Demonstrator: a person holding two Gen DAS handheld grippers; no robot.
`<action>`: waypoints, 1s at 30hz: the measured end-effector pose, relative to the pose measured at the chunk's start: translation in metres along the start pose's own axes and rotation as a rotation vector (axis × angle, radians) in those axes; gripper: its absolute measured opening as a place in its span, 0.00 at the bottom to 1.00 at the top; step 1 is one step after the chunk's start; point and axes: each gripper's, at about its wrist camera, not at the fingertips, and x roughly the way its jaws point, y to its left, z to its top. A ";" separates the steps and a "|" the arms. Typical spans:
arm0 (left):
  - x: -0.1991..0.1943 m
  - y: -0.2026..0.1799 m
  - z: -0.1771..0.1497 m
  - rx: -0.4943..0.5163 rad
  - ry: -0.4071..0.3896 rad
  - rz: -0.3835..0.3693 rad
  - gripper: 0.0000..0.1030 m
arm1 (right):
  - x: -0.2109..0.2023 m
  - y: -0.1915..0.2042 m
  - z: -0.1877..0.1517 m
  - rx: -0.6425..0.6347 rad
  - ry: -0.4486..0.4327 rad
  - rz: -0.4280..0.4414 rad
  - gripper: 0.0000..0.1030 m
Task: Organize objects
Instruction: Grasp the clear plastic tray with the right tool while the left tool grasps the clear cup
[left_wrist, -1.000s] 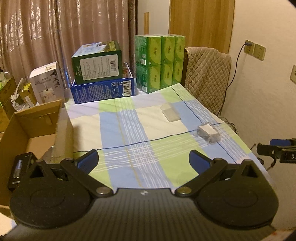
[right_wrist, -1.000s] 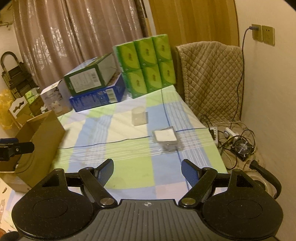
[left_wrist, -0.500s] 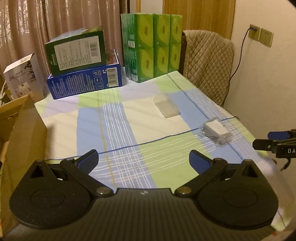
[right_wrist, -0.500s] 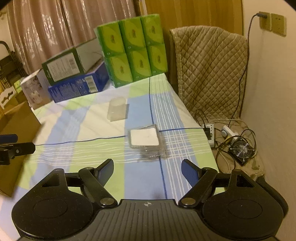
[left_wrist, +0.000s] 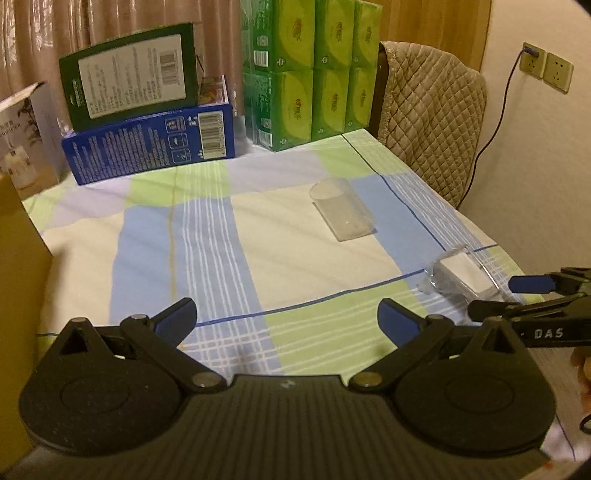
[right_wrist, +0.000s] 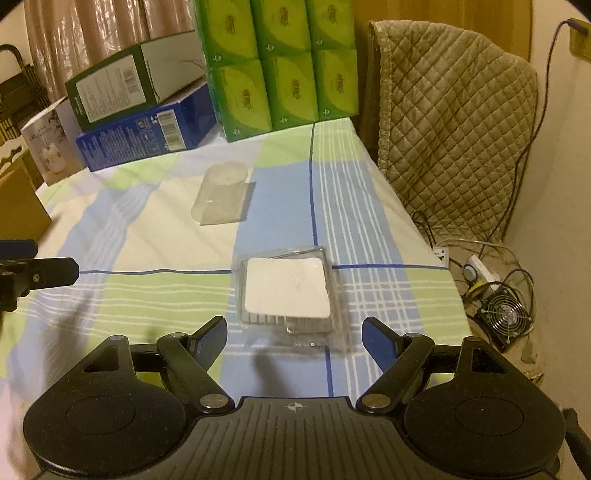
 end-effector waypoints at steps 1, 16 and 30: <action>0.003 0.001 0.000 -0.003 0.001 -0.004 0.99 | 0.004 0.000 0.001 -0.011 0.001 -0.002 0.75; 0.033 0.011 0.011 -0.021 -0.006 -0.019 0.99 | 0.041 0.004 0.013 -0.062 0.000 -0.031 0.59; 0.047 0.014 0.026 -0.018 -0.015 -0.038 0.99 | 0.034 0.014 0.032 -0.055 -0.072 -0.021 0.53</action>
